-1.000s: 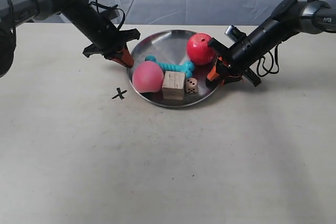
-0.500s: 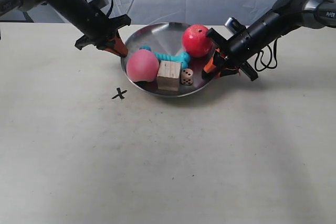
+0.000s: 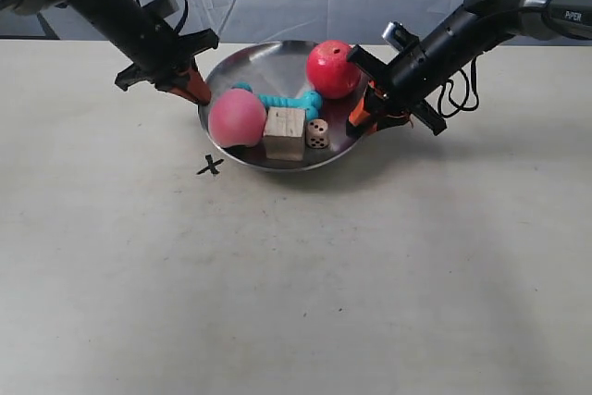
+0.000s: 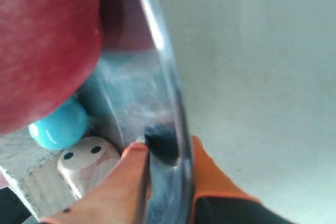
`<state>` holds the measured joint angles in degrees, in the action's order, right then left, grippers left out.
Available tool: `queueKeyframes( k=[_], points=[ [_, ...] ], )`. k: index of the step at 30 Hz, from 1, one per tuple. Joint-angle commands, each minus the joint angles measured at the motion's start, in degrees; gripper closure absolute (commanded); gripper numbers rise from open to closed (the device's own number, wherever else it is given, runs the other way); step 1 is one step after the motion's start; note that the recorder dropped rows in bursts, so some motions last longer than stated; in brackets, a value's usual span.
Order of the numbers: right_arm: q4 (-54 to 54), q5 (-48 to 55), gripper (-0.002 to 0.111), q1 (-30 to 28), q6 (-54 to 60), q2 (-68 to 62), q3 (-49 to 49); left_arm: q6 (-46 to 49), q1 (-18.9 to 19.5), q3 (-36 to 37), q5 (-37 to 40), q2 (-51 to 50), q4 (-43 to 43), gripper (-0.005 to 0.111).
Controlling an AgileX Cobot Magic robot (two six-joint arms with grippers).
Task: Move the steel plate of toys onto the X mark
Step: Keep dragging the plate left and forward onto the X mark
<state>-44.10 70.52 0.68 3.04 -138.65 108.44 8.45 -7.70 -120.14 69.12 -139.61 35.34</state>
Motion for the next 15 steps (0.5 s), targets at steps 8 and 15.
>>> queueKeyframes(
  k=[8,15],
  points=[
    [1.6,-0.6,0.108,4.7,-1.7,4.1,-1.5,0.4,-0.5,12.3,0.8,10.1,1.5,0.107],
    [1.9,-0.6,0.108,5.5,-0.9,7.7,-6.5,1.4,-0.4,16.5,0.8,15.5,-1.8,0.107]
  ],
)
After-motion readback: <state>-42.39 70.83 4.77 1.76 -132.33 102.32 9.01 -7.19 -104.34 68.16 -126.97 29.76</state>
